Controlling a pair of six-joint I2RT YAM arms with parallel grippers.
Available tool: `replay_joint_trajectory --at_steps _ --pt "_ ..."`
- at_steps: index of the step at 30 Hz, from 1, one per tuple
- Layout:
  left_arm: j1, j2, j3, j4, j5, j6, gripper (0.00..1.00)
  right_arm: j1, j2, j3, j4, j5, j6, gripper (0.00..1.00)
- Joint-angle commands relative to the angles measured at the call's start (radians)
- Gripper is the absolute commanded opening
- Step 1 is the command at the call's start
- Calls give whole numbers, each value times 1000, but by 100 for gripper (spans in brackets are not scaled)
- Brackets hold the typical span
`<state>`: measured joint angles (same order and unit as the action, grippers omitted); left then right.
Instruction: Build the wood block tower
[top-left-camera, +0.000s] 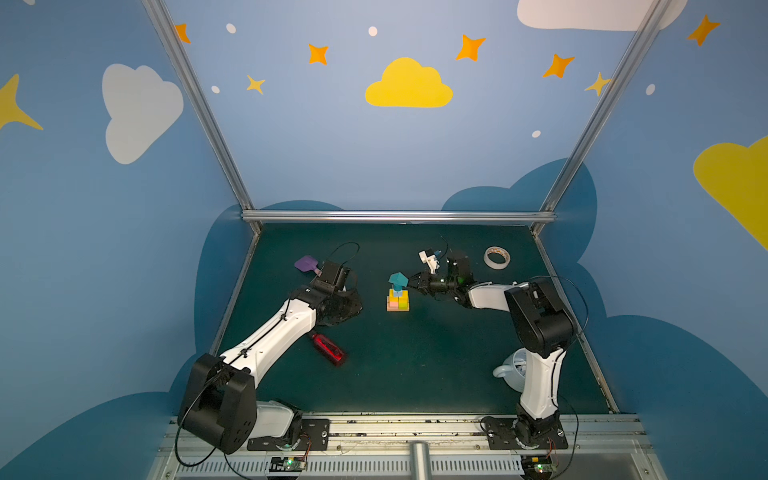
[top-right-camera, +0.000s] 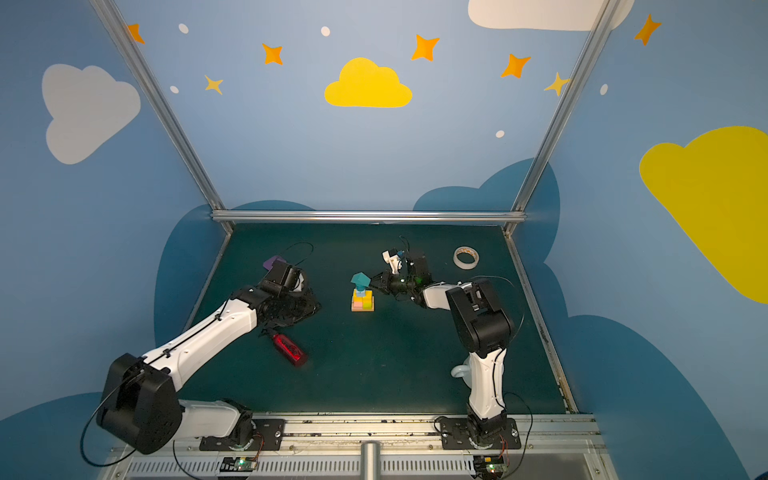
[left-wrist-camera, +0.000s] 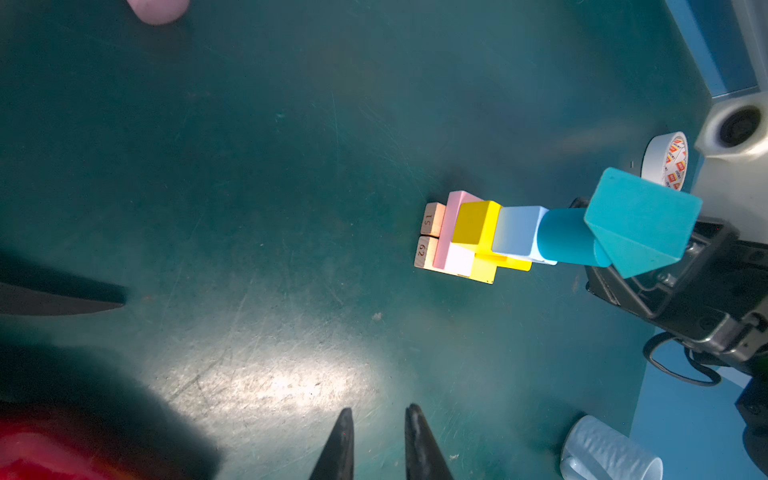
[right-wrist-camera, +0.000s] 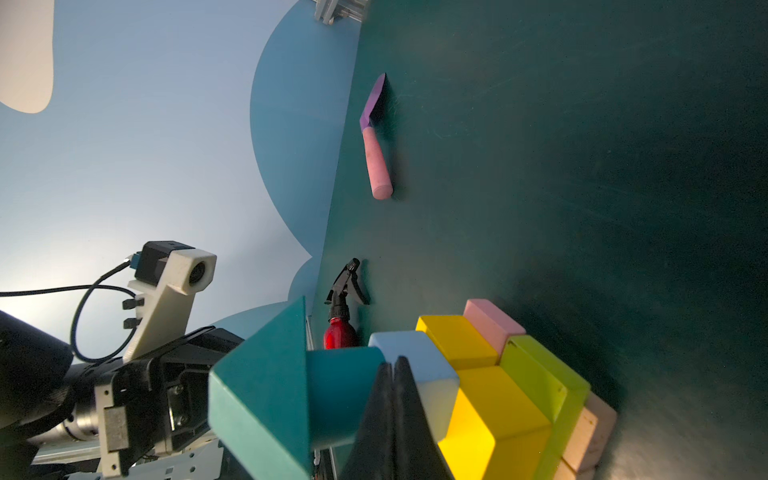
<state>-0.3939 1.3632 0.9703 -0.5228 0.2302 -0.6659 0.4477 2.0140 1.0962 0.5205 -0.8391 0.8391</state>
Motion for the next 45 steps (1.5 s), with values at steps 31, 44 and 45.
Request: replay_joint_trajectory --at_steps 31,44,45 --pt "-1 20 20 3 -4 14 14 -87 -189 -88 -138 67 -102 0" --pt "-1 92 18 64 32 3 5 -96 -373 -194 -252 157 -181 0" --pt "-2 102 18 73 33 1 4 -98 -392 -205 -260 166 -188 0"
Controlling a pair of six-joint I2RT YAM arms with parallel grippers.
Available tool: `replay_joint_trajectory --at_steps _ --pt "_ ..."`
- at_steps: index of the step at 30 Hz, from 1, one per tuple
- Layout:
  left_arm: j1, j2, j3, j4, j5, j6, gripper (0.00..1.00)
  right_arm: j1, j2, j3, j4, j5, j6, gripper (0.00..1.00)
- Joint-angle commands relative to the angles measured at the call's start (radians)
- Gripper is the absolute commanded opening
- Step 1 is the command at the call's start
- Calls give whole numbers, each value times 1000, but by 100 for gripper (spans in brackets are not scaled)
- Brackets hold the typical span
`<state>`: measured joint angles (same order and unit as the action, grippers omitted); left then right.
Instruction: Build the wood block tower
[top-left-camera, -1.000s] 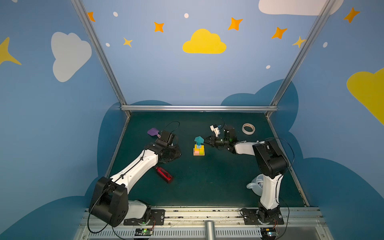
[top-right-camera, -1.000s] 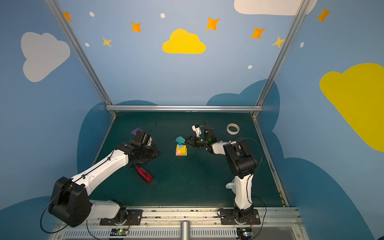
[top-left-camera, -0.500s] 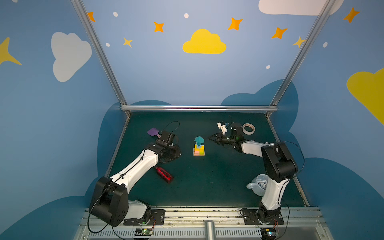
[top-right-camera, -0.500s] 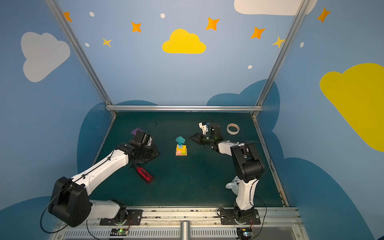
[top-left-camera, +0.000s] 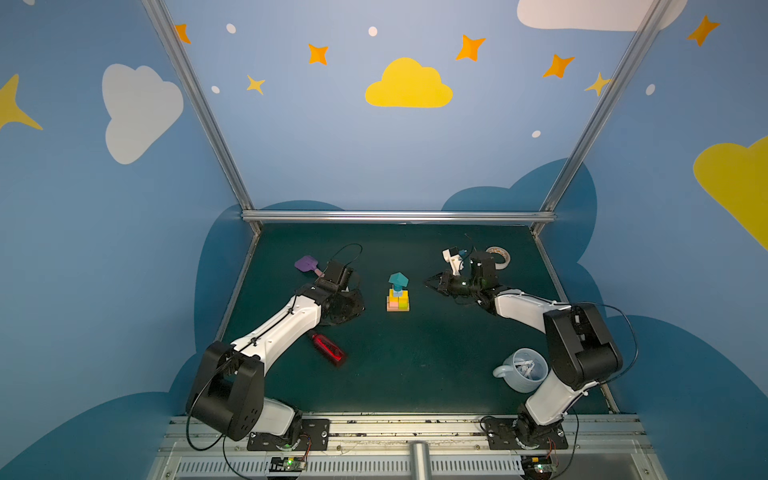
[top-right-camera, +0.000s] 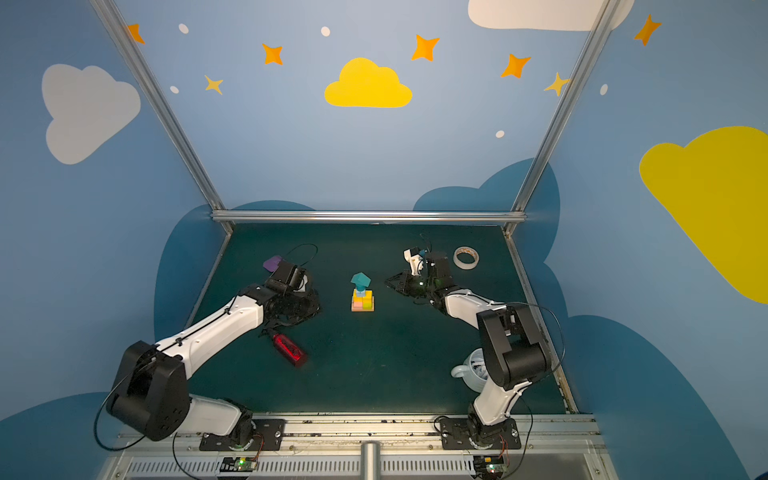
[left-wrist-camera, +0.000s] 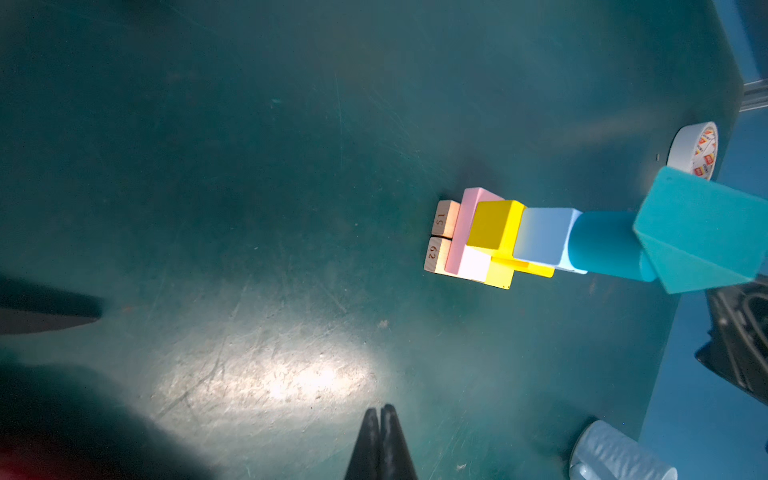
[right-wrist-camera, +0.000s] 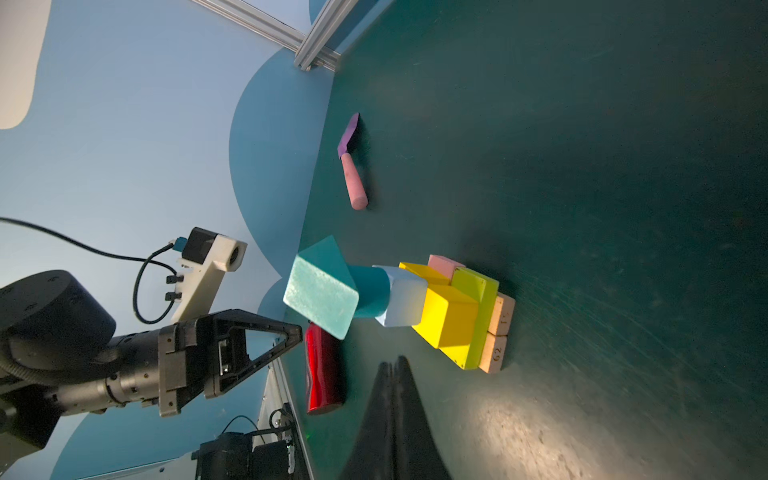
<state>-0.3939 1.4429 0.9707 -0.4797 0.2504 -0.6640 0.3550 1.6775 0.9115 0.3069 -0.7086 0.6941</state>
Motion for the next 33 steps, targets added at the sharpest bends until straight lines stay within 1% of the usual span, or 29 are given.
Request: replay_joint_trajectory --at_steps 1,9,12,15,22,29,33 --pt "-2 34 18 39 20 -4 4 -5 -72 -30 -53 44 -49 0" --pt "-6 88 0 165 53 -37 4 -10 -172 -114 -56 78 -58 0" --pt "-8 99 12 191 48 -40 4 -5 -176 -122 -51 69 -56 0" --pt "-5 109 42 187 17 -29 4 8 -173 -122 -49 69 -56 0" --pt "1 180 169 151 -31 10 4 66 -122 -66 -47 62 -50 0" --pt "45 266 314 128 -30 50 4 132 -86 -39 -36 91 -36 0" --pt "54 335 424 115 -6 78 4 160 -59 -28 -21 96 -20 0"
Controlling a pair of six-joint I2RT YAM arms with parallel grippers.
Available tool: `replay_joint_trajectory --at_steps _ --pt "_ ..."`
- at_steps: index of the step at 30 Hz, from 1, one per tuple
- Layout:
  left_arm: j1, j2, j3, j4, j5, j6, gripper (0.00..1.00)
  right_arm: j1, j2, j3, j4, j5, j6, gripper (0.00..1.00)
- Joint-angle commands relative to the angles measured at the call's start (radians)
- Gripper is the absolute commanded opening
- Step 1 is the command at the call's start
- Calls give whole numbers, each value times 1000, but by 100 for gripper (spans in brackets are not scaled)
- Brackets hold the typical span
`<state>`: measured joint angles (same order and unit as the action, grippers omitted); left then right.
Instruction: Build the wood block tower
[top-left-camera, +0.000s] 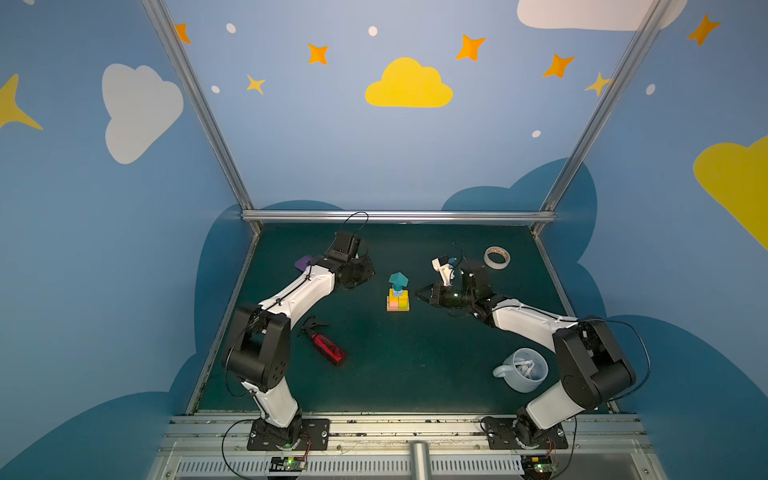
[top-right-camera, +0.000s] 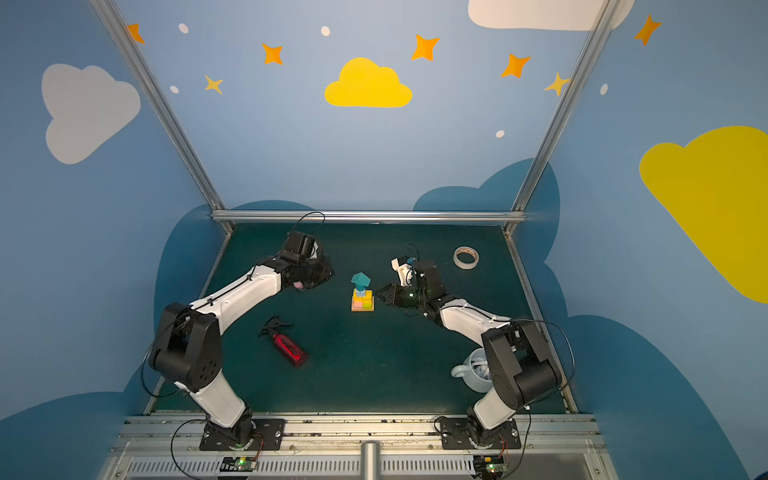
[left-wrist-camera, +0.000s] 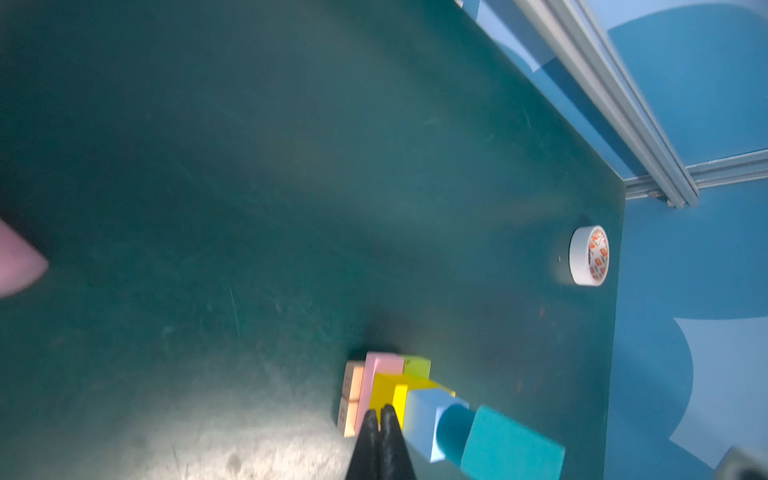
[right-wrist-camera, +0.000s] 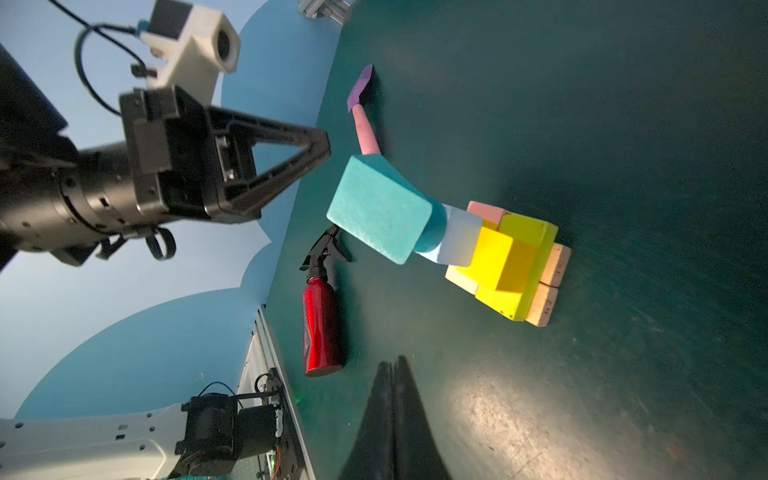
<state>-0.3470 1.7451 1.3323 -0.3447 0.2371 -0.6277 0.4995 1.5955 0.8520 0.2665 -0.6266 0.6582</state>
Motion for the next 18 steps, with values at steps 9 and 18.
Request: replay_joint_trajectory --at_steps 9,18 --pt "7 186 232 6 134 67 4 53 68 47 59 22 37 0" --pt "-7 247 270 75 244 65 4 60 107 84 65 25 41 0"
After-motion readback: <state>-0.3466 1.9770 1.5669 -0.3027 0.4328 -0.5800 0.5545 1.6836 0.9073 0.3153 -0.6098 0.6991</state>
